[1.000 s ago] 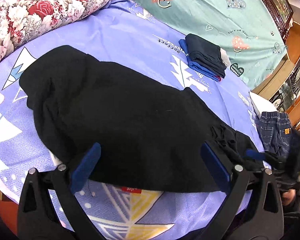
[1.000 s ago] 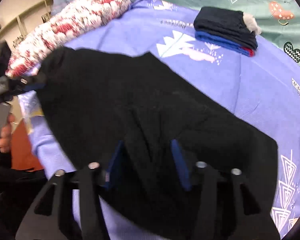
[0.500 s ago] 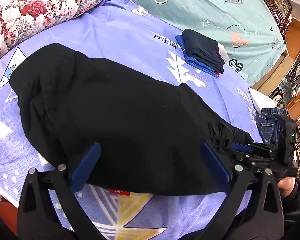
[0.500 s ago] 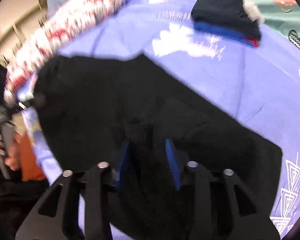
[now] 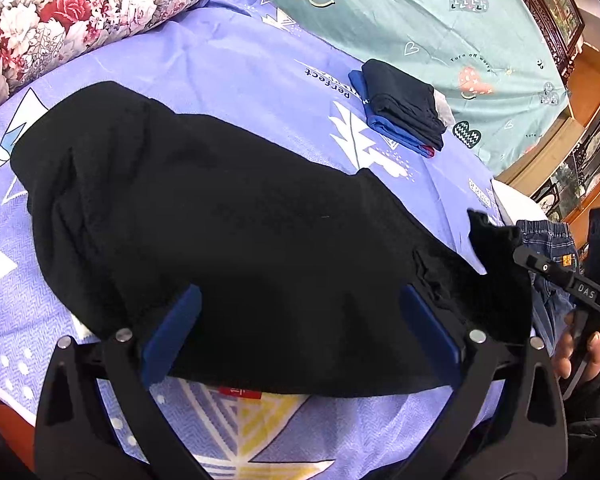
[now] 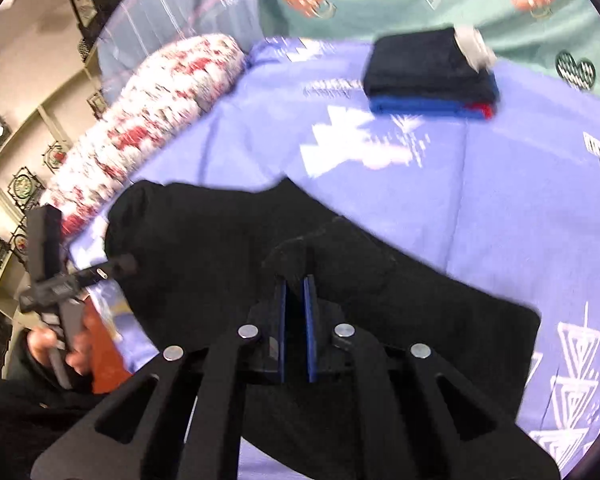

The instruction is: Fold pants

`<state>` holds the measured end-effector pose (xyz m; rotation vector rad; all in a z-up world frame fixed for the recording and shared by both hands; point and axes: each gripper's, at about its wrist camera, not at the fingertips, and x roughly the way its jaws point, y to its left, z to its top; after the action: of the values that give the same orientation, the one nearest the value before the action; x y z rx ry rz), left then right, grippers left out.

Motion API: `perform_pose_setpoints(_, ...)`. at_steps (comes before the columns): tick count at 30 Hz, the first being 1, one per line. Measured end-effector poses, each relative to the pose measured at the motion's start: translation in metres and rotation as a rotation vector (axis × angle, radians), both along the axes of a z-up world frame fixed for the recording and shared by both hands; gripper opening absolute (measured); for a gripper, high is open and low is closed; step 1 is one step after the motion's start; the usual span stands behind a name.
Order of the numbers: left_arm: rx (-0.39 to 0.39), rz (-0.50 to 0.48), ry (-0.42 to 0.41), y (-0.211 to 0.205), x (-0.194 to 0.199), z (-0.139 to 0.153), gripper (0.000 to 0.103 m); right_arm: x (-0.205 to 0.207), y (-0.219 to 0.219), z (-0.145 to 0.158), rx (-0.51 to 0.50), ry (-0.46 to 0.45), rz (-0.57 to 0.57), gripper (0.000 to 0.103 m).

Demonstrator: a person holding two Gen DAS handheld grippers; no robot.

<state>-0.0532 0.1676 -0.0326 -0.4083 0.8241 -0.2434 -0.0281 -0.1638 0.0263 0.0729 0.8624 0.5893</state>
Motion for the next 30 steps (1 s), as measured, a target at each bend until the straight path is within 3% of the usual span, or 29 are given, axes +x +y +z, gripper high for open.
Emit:
perform_pose_setpoints(2,-0.003,0.005,-0.001,0.001,-0.002,0.001,0.101,0.001,0.020,-0.004,-0.039,0.008,0.040,0.008)
perform_pose_setpoints(6,-0.002,0.008,-0.003,0.001,-0.004,0.002,0.101,0.003,0.051,-0.053,-0.141,0.115,0.083,0.008)
perform_pose_setpoints(9,0.002,0.009,-0.004,0.000,-0.005,0.002,0.101,-0.002,0.054,-0.068,-0.159,0.109,0.075,0.008)
perform_pose_setpoints(12,0.004,0.011,-0.003,-0.001,-0.004,0.002,0.101,-0.009,0.057,-0.063,-0.173,0.089,0.109,0.028)
perform_pose_setpoints(17,0.003,0.008,-0.006,-0.001,-0.006,0.002,0.101,-0.022,0.059,-0.051,-0.243,0.030,0.125,0.039)
perform_pose_setpoints(20,-0.002,0.009,-0.009,0.000,-0.007,0.002,0.101,-0.034,0.056,-0.047,-0.330,-0.031,0.108,0.057)
perform_pose_setpoints(21,-0.003,0.010,-0.009,0.000,-0.007,0.002,0.101,-0.035,0.056,-0.049,-0.360,-0.032,0.110,0.058)
perform_pose_setpoints(24,-0.006,0.011,-0.012,0.001,-0.009,0.003,0.101,-0.029,0.062,-0.071,-0.452,0.007,0.105,0.057)
perform_pose_setpoints(25,-0.005,0.011,-0.014,0.002,-0.010,0.004,0.101,-0.026,0.057,-0.074,-0.411,0.015,0.101,0.053)
perform_pose_setpoints(27,-0.005,0.016,-0.018,0.006,-0.013,0.008,0.101,-0.020,0.052,-0.072,-0.373,0.049,0.101,0.032)
perform_pose_setpoints(28,-0.009,0.020,-0.020,0.009,-0.015,0.010,0.101,-0.020,0.050,-0.066,-0.360,0.040,0.105,0.016)
perform_pose_setpoints(30,-0.028,0.035,-0.033,0.018,-0.020,0.017,0.101,-0.017,0.046,-0.053,-0.347,0.018,0.099,0.014)
